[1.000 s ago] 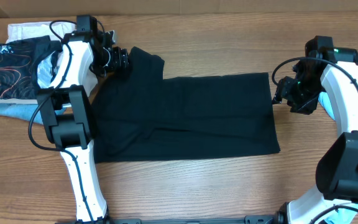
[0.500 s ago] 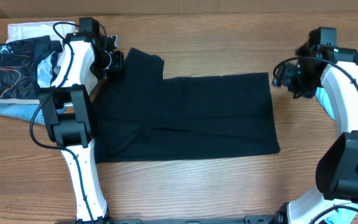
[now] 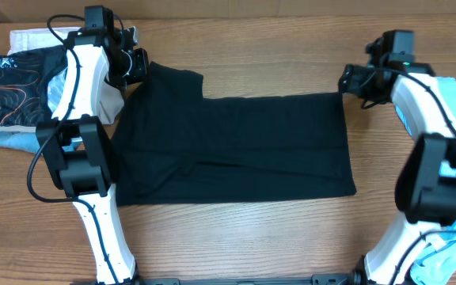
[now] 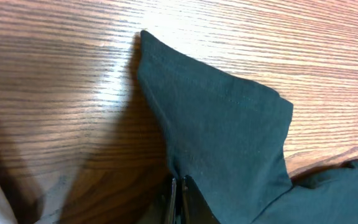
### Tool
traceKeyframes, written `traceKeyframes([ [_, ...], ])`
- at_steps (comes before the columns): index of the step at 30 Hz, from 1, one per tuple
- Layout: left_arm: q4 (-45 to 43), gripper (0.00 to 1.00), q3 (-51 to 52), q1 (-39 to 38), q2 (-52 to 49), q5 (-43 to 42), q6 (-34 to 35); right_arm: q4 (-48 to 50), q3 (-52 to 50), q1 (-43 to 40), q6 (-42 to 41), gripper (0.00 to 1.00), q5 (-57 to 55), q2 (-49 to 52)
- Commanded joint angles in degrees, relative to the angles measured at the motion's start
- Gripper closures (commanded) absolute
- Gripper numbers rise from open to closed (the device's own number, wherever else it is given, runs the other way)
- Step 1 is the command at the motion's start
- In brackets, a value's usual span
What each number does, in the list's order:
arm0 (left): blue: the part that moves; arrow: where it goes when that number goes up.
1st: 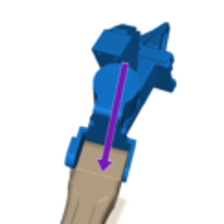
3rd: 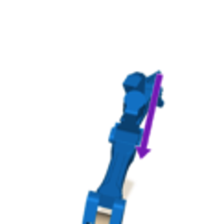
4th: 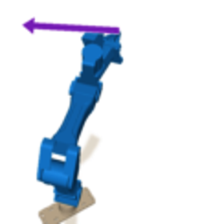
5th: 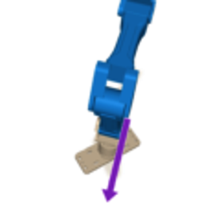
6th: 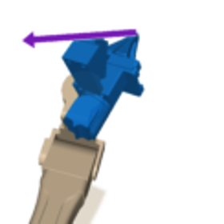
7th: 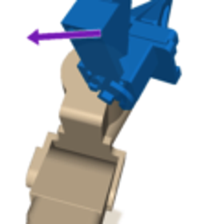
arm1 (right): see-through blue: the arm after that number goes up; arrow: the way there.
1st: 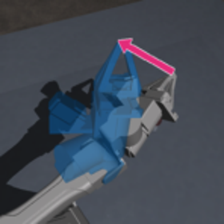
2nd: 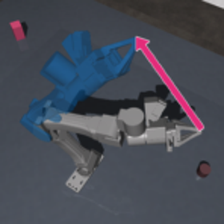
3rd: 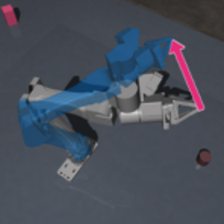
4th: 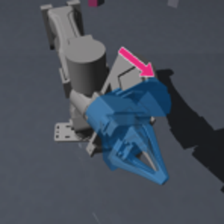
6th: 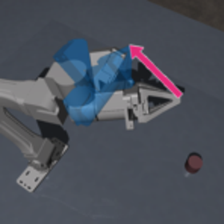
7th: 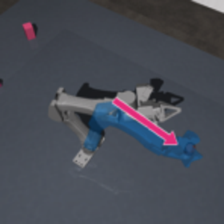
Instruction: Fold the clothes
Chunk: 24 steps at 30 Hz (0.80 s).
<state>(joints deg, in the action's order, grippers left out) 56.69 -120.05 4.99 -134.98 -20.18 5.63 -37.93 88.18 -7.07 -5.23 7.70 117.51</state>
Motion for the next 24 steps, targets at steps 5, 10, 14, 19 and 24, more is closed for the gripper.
traceKeyframes([
  [5, 0.61, 0.96, -0.98, 0.24, 1.60, 0.26, 2.34, 5.84, 0.92, 0.33, 0.96, 0.24, 4.57, 7.32],
  [10, 0.59, 0.96, -0.98, 0.22, 1.60, 0.26, 2.34, 5.88, 0.92, 0.37, 0.96, 0.32, 7.45, 9.64],
  [14, 0.72, 0.96, -0.96, 0.22, 1.60, 0.26, 2.36, 4.20, 0.92, 0.37, 0.96, 0.51, 8.04, 10.14],
  [19, 1.20, 0.96, -0.96, 0.24, 1.60, 0.31, 2.34, 2.60, 0.92, 0.37, 0.96, 0.55, 7.85, 10.14],
  [24, 1.62, 0.96, -0.98, 0.24, 1.60, 1.16, 2.32, 2.12, 0.92, 0.37, 0.96, 0.78, 7.85, 10.14],
])
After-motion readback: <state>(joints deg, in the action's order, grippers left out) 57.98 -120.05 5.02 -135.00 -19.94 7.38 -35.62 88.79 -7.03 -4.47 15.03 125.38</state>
